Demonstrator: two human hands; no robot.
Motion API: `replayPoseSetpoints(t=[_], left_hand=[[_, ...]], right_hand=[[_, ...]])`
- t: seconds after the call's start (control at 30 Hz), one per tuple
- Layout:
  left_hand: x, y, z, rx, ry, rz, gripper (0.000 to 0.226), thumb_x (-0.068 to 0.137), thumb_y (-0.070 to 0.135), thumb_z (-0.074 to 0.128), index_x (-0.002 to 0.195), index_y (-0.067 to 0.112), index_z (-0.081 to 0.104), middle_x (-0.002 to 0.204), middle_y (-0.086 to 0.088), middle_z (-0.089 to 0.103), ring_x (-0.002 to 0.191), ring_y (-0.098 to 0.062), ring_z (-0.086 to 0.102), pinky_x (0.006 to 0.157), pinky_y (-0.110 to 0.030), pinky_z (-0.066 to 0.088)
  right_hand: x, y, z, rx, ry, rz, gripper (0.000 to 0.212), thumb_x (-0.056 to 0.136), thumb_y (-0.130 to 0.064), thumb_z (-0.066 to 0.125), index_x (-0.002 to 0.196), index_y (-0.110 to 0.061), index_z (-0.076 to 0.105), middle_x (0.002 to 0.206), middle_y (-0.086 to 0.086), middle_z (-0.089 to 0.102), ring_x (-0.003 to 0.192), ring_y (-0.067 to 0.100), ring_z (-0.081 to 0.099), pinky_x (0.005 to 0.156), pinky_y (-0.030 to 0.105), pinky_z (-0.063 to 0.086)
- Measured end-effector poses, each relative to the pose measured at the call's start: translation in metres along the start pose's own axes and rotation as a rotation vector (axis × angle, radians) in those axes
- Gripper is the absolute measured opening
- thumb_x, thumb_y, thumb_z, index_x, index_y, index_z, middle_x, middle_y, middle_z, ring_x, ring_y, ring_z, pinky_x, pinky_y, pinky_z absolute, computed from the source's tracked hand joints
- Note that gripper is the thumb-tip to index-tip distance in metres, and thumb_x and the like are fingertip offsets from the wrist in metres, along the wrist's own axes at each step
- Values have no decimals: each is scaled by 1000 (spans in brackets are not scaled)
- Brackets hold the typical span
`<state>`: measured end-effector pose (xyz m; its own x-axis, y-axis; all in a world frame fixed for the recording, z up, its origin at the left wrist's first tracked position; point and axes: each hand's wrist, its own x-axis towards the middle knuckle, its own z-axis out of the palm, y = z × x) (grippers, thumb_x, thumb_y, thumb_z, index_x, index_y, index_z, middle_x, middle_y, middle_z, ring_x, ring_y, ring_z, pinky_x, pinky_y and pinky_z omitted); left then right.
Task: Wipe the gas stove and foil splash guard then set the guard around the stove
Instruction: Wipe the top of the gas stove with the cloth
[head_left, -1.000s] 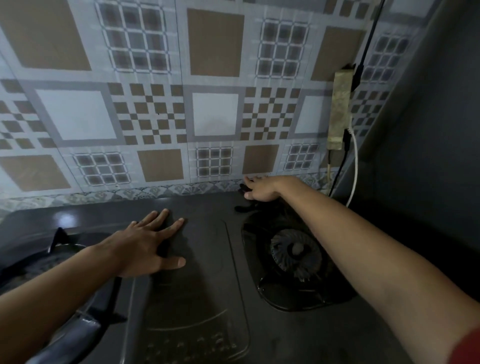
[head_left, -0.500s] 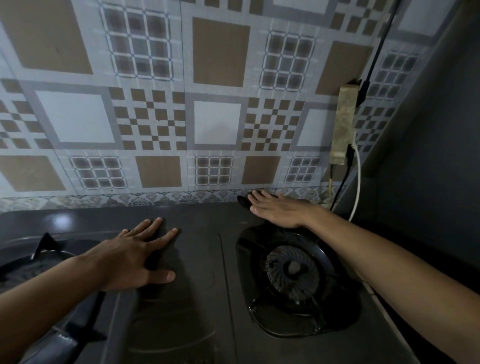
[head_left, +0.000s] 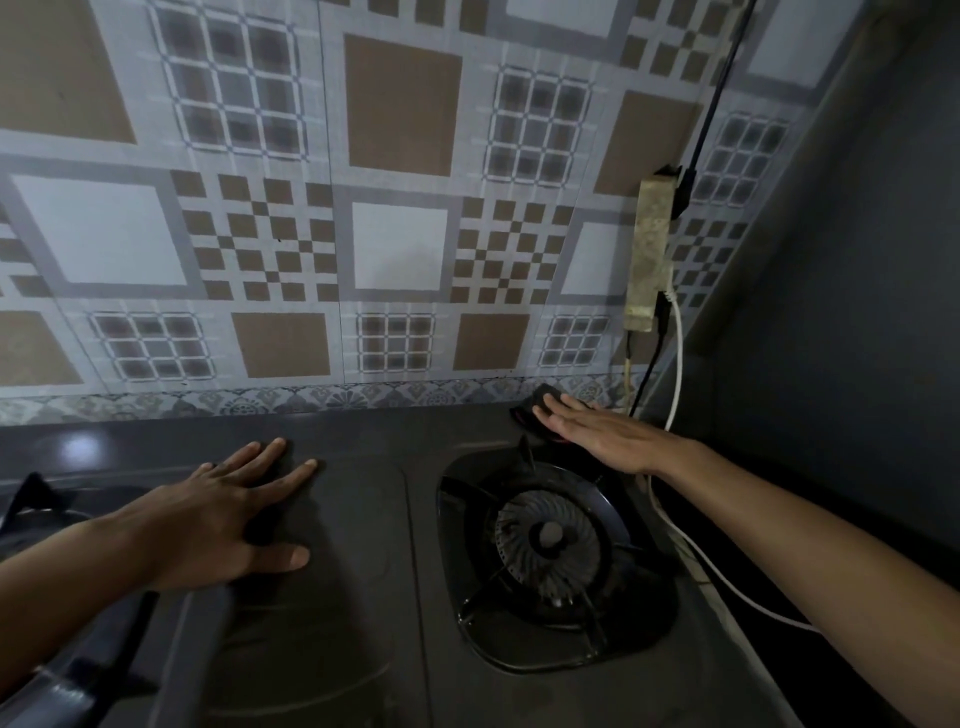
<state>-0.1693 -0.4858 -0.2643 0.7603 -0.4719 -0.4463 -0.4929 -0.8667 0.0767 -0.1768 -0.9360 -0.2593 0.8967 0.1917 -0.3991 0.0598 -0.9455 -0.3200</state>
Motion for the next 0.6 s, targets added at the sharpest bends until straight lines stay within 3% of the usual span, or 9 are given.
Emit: replayPoseSetpoints(t=[0.17, 0.3, 0.37, 0.43, 0.5, 0.53, 0.6], left_hand=[[-4, 3, -1, -9, -10, -1, 116, 34, 108, 6, 138, 62, -21, 160, 10, -27, 149, -14, -21, 123, -44, -1], [-6, 5, -4, 4, -17, -7, 130, 31, 108, 3, 148, 54, -17, 162, 7, -25, 150, -16, -19, 123, -46, 1], [-6, 5, -3, 23, -16, -8, 135, 28, 108, 0, 149, 51, -17, 163, 4, -23, 151, -18, -18, 123, -47, 3], [-7, 5, -4, 37, -13, -15, 136, 30, 107, 2, 151, 48, -16, 164, 2, -21, 152, -19, -15, 123, -47, 5], [-7, 4, -4, 38, 9, -23, 126, 48, 104, 16, 154, 43, -14, 165, 1, -17, 153, -20, -12, 124, -48, 6], [-7, 4, -4, 41, 26, -23, 121, 57, 100, 23, 155, 39, -14, 165, 0, -16, 153, -20, -10, 124, -47, 7], [-9, 3, -2, 51, 52, -17, 125, 57, 99, 22, 156, 32, -14, 166, -1, -13, 153, -20, -7, 124, -45, 6]], right_hand=[[-14, -5, -1, 158, 33, 127, 60, 101, -60, 7, 156, -38, 17, 163, -18, -1, 149, 3, -8, 121, 35, -2], [-1, -36, 0, 166, 100, 210, 76, 83, -85, 4, 148, -53, 28, 164, -15, 4, 152, 12, -1, 121, 44, -2], [13, -56, 4, 147, 138, 155, 87, 70, -96, 2, 137, -58, 42, 164, -11, 15, 152, 15, 7, 121, 48, 1], [27, -84, 8, 209, 140, 85, 85, 71, -95, 8, 122, -52, 61, 160, -6, 29, 150, 16, 18, 121, 50, 6], [37, -113, 15, 240, 114, 19, 76, 73, -94, 14, 111, -54, 66, 157, -7, 36, 148, 14, 22, 121, 49, 9], [40, -125, 19, 227, 100, -8, 71, 76, -92, 16, 111, -55, 65, 158, -8, 35, 148, 14, 22, 121, 48, 8], [42, -145, 27, 176, 81, -80, 66, 85, -82, 18, 122, -50, 62, 160, -6, 30, 149, 13, 19, 121, 47, 5]])
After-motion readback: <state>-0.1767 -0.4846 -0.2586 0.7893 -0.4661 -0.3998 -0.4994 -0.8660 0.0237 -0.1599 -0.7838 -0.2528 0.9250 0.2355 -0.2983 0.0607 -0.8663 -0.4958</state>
